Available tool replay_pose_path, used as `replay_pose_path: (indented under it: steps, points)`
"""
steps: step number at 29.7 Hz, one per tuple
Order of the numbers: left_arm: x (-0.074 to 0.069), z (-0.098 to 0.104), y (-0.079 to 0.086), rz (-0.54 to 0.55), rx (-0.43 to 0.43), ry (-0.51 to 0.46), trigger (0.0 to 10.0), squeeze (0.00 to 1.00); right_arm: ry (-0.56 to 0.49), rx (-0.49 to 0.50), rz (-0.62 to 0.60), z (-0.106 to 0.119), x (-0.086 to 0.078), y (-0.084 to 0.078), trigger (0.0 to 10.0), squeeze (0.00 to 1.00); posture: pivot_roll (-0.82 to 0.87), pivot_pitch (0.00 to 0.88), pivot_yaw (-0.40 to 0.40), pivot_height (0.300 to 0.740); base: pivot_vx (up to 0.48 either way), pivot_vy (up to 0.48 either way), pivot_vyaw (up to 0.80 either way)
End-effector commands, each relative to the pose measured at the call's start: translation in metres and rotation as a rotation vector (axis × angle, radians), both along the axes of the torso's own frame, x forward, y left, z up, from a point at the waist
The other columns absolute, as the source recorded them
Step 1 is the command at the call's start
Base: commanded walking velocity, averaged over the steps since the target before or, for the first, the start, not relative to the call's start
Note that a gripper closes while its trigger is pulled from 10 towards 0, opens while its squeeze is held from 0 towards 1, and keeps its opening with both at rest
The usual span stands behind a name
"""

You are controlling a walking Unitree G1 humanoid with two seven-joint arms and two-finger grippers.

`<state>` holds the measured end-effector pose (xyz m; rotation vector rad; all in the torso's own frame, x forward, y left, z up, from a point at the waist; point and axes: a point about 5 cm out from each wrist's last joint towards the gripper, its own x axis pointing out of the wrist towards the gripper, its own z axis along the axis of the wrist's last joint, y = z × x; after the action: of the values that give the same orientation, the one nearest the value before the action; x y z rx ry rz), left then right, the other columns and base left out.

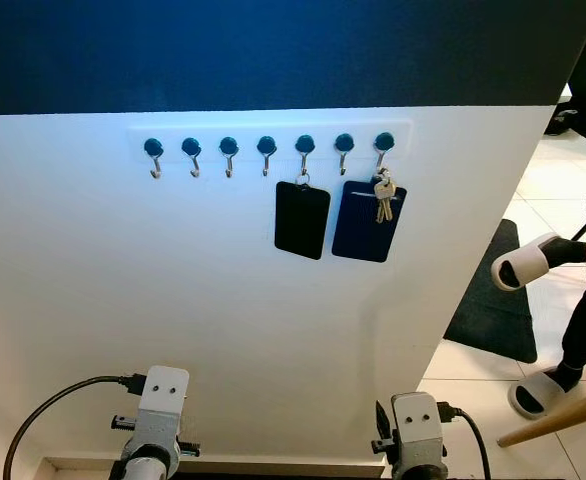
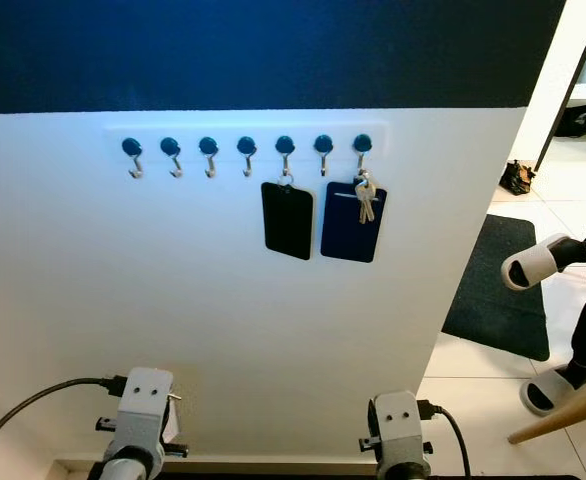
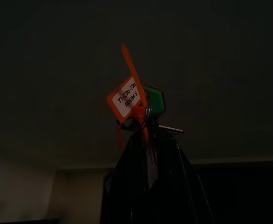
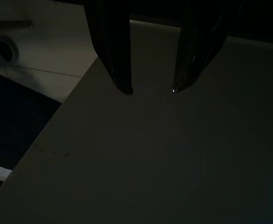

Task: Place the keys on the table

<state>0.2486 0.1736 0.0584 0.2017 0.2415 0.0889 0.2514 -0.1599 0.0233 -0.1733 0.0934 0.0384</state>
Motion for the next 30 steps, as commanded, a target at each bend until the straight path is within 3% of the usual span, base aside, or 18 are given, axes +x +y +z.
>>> replay_pose_path:
  steps: [1, 30]
  points:
    - [-0.0043, -0.0066, 0.002, 0.016, 0.003, 0.021, 10.0, 0.0, 0.022, 0.001, 0.008, -0.006, -0.0046, 0.0016, 10.0, 0.0, 0.16, 0.155, 0.041, 0.74, -0.3, 0.0, 0.0]
    - [-0.0054, -0.0059, 0.0031, 0.021, 0.008, 0.02, 10.0, 0.0, 0.03, 0.002, 0.008, -0.0082, -0.0065, 0.0029, 10.0, 0.0, 0.17, 0.161, 0.043, 0.74, -0.419, 0.0, 0.0]
